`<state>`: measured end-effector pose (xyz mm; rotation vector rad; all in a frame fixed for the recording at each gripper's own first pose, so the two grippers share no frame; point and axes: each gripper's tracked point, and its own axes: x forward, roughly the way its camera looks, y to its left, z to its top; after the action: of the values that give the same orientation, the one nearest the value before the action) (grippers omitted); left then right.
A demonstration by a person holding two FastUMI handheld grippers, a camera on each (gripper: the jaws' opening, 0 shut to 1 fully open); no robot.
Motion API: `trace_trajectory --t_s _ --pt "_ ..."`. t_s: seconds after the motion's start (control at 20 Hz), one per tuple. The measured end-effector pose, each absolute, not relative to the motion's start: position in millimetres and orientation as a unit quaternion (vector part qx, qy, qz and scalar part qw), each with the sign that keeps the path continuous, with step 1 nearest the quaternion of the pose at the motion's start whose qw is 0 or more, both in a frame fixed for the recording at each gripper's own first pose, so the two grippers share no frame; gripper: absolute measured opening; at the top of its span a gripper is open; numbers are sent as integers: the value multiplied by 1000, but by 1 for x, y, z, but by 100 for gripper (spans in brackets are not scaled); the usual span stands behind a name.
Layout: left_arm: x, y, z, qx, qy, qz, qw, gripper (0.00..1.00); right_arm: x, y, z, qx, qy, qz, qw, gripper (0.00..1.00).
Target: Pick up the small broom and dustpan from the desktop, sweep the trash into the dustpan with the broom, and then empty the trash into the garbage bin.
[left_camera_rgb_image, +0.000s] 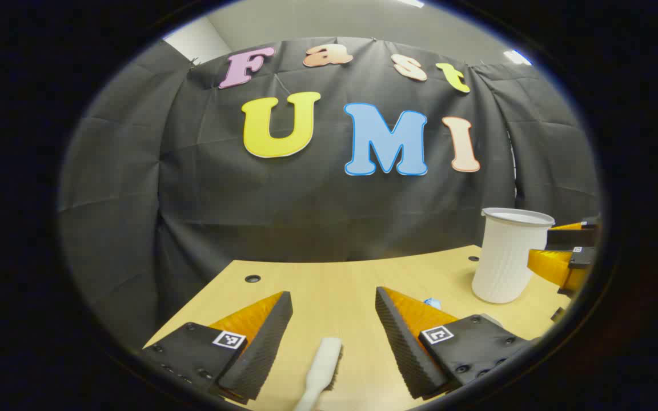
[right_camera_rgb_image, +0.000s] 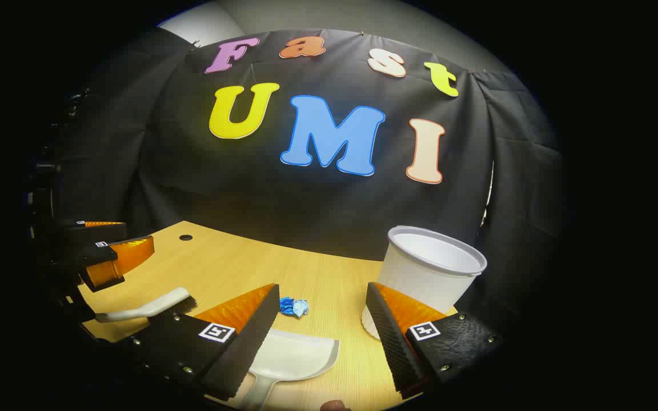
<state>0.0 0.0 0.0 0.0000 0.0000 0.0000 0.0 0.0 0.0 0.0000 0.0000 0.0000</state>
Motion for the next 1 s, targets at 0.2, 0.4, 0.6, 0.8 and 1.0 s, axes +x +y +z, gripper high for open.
trace_trajectory --t_s 0.2,0.4,0.6,0.8,1.0 --pt "-2 0 5 2 -8 2 1000 100 0 -1 2 1 -4 2 1000 95" --pt "-4 -2 7 1 -14 5 1000 96 0 -3 4 0 -8 4 1000 95" --pt "-9 -1 2 -7 -8 10 1000 96 -2 1 -5 6 6 16 1000 95" --pt "-13 4 -28 -1 37 14 999 100 -7 12 -31 14 48 33 998 95" --pt "-15 12 -86 8 141 7 990 98 -13 31 -78 18 133 47 990 95"
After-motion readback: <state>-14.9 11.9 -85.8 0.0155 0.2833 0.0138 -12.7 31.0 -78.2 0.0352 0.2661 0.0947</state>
